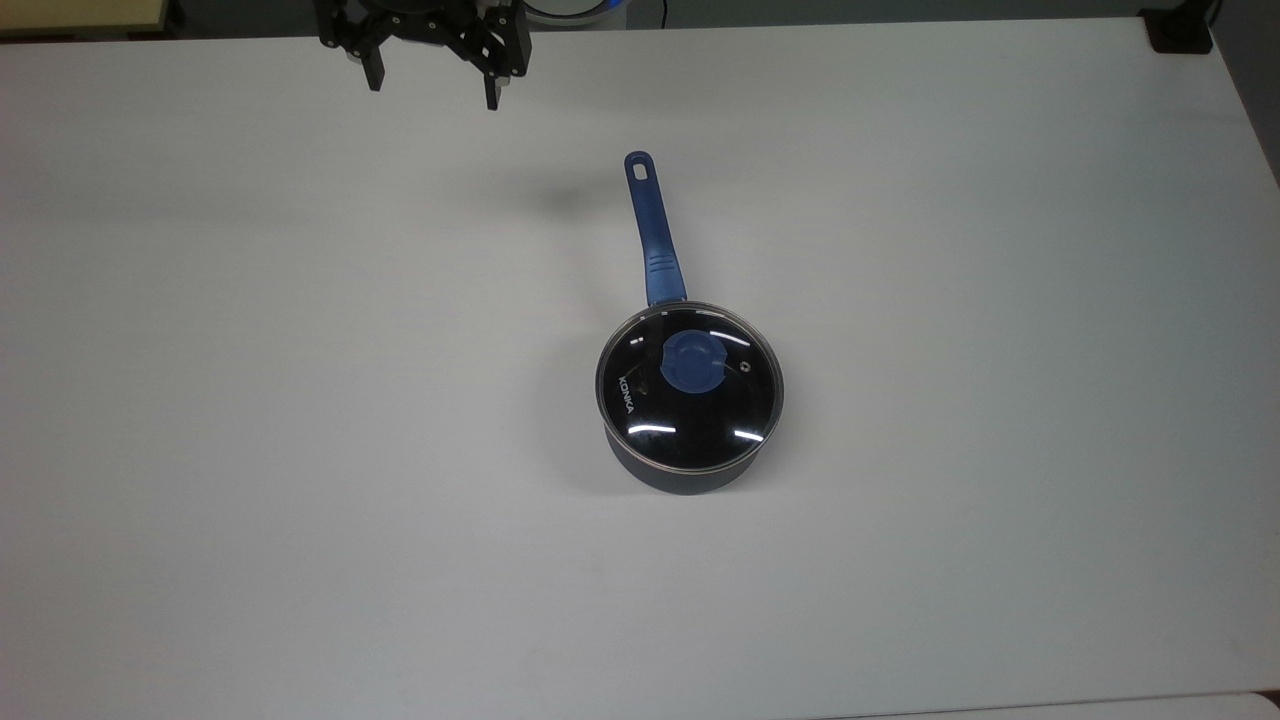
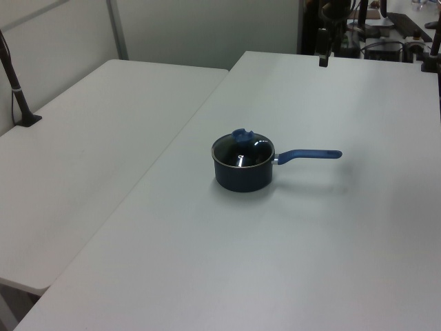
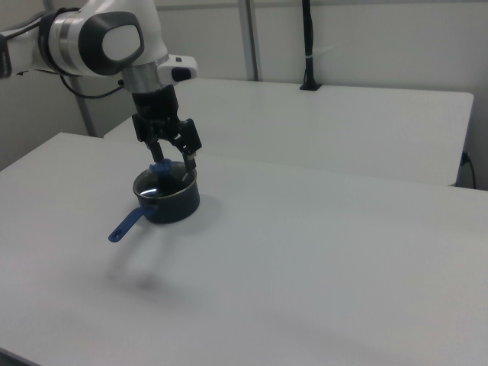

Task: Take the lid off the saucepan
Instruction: 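Move the gripper down toward the blue knob of the glass lid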

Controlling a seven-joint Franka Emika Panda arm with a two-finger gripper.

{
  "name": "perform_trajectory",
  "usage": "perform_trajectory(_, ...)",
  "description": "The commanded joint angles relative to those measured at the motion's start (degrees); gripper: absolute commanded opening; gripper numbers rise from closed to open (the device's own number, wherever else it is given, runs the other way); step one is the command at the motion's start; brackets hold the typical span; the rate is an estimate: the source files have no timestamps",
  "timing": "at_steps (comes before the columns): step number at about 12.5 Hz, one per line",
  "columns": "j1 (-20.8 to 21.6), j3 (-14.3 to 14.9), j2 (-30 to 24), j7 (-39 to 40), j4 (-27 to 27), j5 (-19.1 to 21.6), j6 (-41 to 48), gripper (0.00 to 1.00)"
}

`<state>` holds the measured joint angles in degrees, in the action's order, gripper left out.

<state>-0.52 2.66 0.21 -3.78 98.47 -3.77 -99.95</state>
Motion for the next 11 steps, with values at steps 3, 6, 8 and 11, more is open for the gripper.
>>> perform_trajectory(3, -0.27, -0.28, -0.04, 1.06, -0.21, 0.51, 0.19, 1.0)
perform_trajectory(6, -1.05, -0.28, -0.04, 1.06, -0.56, 1.04, -0.07, 1.0)
perform_trajectory(8, -1.23, -0.28, 0.75, 1.06, -1.17, 2.61, -0.68, 1.0)
perform_trajectory(11, -0.8, -0.46, 6.89, -0.08, -8.28, 5.0, -0.69, 1.0)
